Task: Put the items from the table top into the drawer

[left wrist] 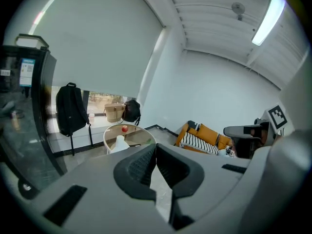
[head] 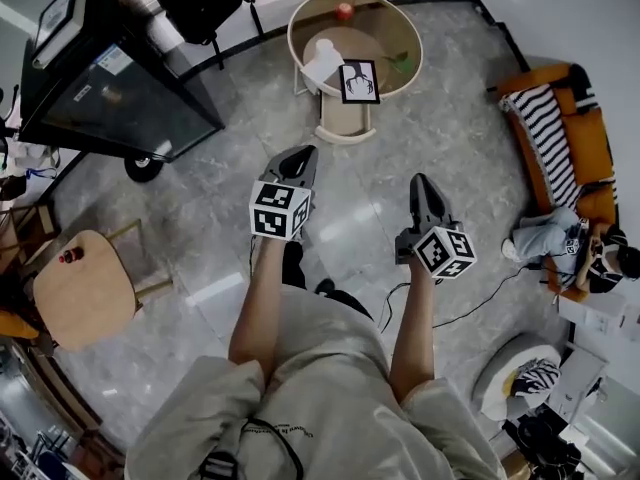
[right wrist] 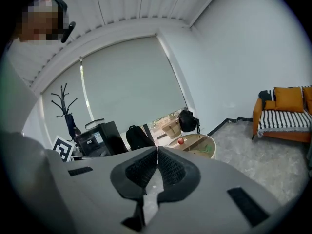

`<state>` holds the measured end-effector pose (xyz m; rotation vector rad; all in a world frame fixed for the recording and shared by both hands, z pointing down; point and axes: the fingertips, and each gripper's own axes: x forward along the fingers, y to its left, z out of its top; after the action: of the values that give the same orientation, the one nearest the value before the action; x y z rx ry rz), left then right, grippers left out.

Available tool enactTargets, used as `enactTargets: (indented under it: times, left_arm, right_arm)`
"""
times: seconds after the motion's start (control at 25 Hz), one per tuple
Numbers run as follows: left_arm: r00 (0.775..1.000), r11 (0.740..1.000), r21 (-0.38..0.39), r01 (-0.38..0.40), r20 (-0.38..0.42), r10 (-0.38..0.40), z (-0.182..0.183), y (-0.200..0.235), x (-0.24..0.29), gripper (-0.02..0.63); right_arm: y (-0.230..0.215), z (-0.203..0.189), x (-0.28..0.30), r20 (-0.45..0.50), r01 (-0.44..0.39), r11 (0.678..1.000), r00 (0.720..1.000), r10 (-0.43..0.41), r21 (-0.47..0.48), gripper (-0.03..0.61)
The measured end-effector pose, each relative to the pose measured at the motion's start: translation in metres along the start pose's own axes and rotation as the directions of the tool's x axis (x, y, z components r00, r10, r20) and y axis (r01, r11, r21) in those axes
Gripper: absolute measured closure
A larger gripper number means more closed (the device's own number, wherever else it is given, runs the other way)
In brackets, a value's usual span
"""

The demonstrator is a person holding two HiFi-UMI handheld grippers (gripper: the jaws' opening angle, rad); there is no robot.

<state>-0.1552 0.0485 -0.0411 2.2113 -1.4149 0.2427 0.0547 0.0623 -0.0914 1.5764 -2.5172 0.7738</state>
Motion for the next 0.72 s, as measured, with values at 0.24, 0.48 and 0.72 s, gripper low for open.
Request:
enactTargets:
  times: [0.24,0.48,0.72]
  left_arm:
    - [0.997,1.0,-0.017,-0.012,-0.078,0.011,-0.029,0.052,0.046,0.594]
    - [0.99,0.998,0.064,0.029,-0.142,-0.02,-0.056,0.056,0.107,0.594]
    - [0.995,0.989,0.15,0.011,-0.103,0.004,-0.092,0.068,0.199,0.594]
  right_arm:
    - [0.002,-0.012,0.07,-0.006,0.032,0.991,0.999,-0.033,-0.129,0.545]
    - [-0.047,-0.014,0.121,0.059,0.082,0.987,0.995,-0.074,-0.136,0.545]
    - [-0.123,-0.063,0.181,0.102,0.102,0.976,0.991,-0.083,-0.194,0.545]
